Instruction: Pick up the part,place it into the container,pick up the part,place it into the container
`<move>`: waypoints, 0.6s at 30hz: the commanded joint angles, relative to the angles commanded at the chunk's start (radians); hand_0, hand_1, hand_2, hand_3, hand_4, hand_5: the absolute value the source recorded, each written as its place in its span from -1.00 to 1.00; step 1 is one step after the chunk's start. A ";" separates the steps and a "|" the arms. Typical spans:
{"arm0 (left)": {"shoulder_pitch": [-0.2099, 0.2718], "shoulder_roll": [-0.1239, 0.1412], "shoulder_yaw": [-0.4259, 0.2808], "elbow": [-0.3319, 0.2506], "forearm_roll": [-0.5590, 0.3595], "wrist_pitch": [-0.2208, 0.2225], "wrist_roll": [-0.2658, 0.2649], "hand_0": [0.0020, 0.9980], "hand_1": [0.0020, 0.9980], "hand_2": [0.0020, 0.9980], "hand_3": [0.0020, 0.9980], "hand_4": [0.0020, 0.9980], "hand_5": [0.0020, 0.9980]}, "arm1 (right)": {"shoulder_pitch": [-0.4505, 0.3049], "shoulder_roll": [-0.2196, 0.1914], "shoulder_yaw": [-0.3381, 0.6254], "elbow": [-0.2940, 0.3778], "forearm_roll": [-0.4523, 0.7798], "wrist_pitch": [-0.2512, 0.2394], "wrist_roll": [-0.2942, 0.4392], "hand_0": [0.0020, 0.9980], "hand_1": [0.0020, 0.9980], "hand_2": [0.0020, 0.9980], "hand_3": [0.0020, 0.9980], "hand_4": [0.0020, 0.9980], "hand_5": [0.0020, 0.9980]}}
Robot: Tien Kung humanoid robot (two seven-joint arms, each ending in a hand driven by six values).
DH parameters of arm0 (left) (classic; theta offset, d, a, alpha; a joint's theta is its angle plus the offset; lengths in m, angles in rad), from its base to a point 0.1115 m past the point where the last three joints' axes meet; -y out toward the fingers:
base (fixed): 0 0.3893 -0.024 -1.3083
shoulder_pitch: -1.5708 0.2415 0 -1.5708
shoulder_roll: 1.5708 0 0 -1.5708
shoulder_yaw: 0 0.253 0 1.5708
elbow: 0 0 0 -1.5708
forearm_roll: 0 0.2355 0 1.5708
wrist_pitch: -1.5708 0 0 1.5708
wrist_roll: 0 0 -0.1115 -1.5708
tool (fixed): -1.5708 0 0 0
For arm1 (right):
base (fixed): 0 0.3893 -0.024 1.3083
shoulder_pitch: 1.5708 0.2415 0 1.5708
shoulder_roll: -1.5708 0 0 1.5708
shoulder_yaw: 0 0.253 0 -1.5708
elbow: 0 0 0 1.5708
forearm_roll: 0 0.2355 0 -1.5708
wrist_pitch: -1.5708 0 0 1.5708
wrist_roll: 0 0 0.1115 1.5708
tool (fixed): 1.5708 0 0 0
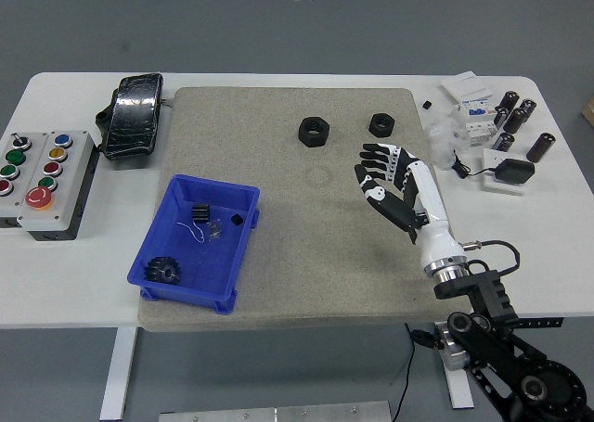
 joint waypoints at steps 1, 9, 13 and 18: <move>-0.002 0.002 0.000 0.000 0.000 0.000 -0.001 0.31 0.14 0.15 0.25 0.42 -0.24 | -0.012 0.003 0.007 -0.002 0.024 0.004 0.014 0.33 0.37 0.34 0.30 0.54 -0.03; -0.003 0.013 0.003 0.000 0.003 -0.003 -0.008 0.31 0.14 0.15 0.25 0.42 -0.23 | -0.043 0.027 0.038 -0.012 0.107 0.013 0.046 0.36 0.37 0.34 0.29 0.54 -0.03; 0.004 0.013 -0.001 0.000 0.005 -0.002 -0.009 0.31 0.14 0.15 0.25 0.43 -0.21 | -0.047 0.025 0.054 -0.009 0.108 0.009 0.047 0.36 0.37 0.34 0.30 0.54 -0.04; 0.011 0.007 -0.004 0.000 0.005 -0.002 -0.009 0.32 0.14 0.15 0.25 0.43 -0.20 | -0.054 0.029 0.085 -0.001 0.107 -0.001 0.052 0.36 0.37 0.34 0.30 0.54 -0.04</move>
